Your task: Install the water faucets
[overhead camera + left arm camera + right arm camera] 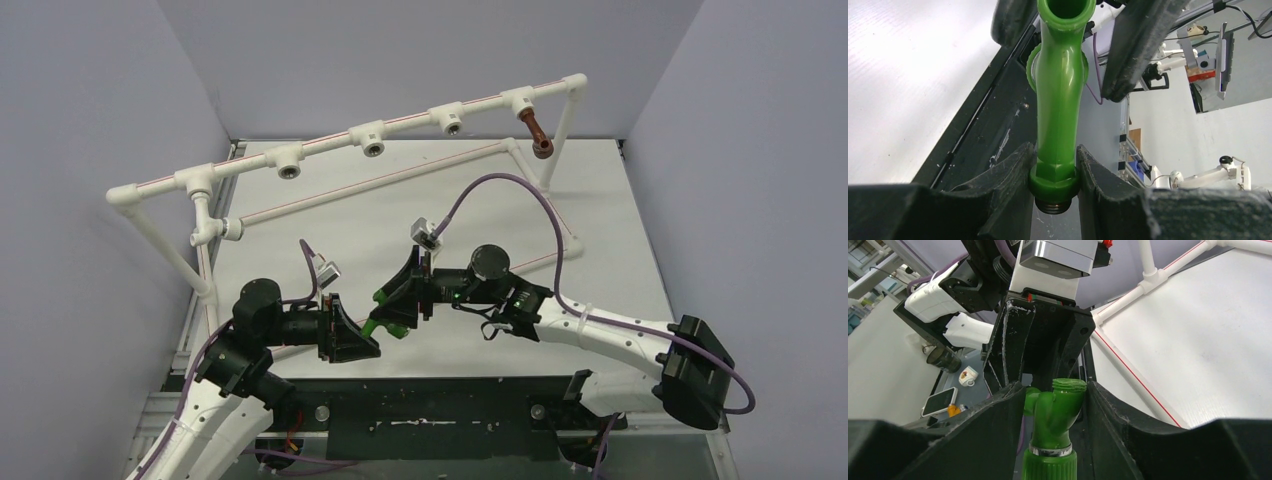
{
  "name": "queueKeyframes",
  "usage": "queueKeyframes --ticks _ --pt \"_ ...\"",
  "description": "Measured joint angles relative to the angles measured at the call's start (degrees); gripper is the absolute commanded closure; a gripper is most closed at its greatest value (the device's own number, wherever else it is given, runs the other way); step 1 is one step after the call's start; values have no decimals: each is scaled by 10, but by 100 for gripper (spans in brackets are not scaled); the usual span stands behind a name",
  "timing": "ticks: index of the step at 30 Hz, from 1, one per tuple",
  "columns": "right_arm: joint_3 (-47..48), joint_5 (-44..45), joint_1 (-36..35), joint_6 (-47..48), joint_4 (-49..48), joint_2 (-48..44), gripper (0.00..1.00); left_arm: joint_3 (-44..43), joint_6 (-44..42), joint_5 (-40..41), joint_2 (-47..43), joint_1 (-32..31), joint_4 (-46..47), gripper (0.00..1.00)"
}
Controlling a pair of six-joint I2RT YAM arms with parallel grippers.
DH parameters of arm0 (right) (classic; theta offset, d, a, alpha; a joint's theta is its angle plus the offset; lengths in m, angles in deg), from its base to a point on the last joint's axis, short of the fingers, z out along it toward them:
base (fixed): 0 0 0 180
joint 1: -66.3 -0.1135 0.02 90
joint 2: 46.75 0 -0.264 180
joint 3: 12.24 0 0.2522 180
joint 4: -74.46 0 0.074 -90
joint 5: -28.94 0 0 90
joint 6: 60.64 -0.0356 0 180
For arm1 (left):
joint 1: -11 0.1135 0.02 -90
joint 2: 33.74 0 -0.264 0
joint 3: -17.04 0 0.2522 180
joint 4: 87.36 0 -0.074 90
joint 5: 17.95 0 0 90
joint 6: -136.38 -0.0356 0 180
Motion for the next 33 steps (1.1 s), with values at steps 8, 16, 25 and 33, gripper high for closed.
queueKeyframes --ticks 8,16,25,33 --pt "2 -12 7 -30 -11 3 100 -3 -26 -4 0 -2 1 100" --pt "1 -21 7 -28 -29 3 100 -9 -36 1 1 -3 2 45" --pt "-62 -36 7 92 -50 -88 100 -19 -13 38 5 -3 8 30" --pt "-105 -36 7 271 -87 -155 100 69 129 35 -18 -3 185 28"
